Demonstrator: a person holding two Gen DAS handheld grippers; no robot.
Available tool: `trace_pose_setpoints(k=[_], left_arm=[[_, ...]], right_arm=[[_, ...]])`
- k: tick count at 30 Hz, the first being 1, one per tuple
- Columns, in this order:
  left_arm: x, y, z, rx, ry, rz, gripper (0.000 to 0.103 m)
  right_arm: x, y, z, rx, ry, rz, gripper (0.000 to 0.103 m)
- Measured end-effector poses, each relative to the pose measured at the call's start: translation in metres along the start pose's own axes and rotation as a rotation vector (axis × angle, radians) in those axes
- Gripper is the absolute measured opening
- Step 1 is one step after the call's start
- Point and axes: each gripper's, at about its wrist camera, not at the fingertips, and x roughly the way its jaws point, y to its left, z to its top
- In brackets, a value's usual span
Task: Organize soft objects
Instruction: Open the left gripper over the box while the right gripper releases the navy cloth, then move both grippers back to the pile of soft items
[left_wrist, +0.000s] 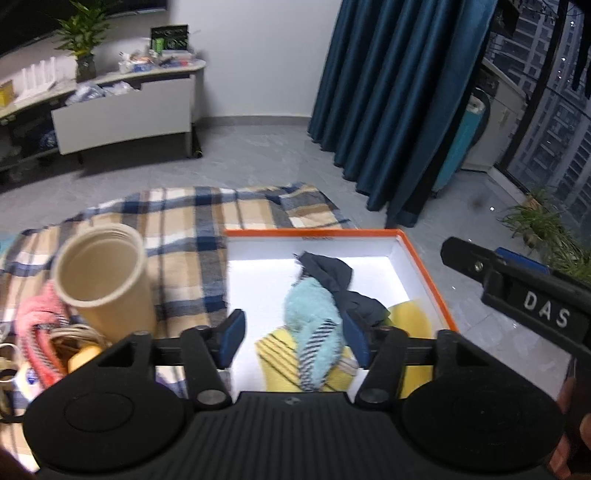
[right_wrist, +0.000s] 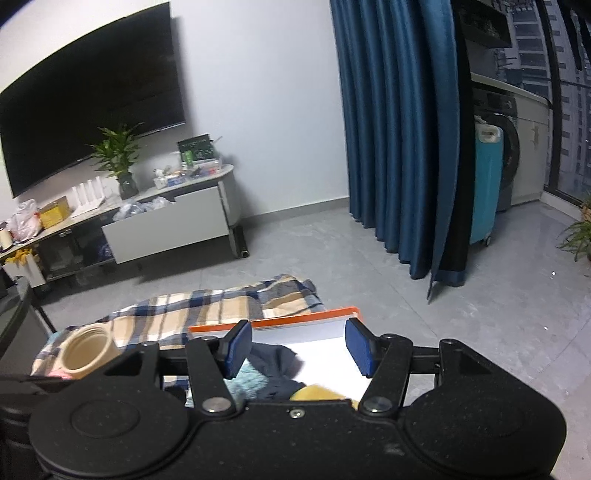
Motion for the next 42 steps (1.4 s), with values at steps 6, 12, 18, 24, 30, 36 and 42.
trace_pose_setpoints(k=[6, 12, 18, 24, 30, 36, 42], left_arm=[[-0.026, 0.018, 0.0, -0.01, -0.021, 0.08, 0.08], [-0.051, 0.042, -0.005, -0.031, -0.054, 0.153, 0.086], [-0.067, 0.071, -0.01, -0.076, -0.071, 0.197, 0.086], [-0.08, 0.099, -0.018, -0.113, -0.081, 0.239, 0.086], [-0.092, 0.123, -0.026, -0.156, -0.088, 0.276, 0.086], [-0.101, 0.145, -0.033, -0.191, -0.092, 0.31, 0.086], [-0.111, 0.17, -0.043, -0.231, -0.091, 0.336, 0.086]], right_arm=[[-0.015, 0.021, -0.001, -0.014, -0.014, 0.047, 0.069], [-0.023, 0.05, -0.002, -0.036, -0.014, 0.109, 0.071], [-0.026, 0.083, -0.005, -0.074, -0.004, 0.158, 0.071], [-0.024, 0.119, -0.014, -0.119, 0.023, 0.212, 0.071], [-0.023, 0.151, -0.02, -0.161, 0.045, 0.261, 0.071], [-0.025, 0.182, -0.029, -0.201, 0.055, 0.296, 0.071], [-0.022, 0.207, -0.04, -0.236, 0.076, 0.324, 0.071]])
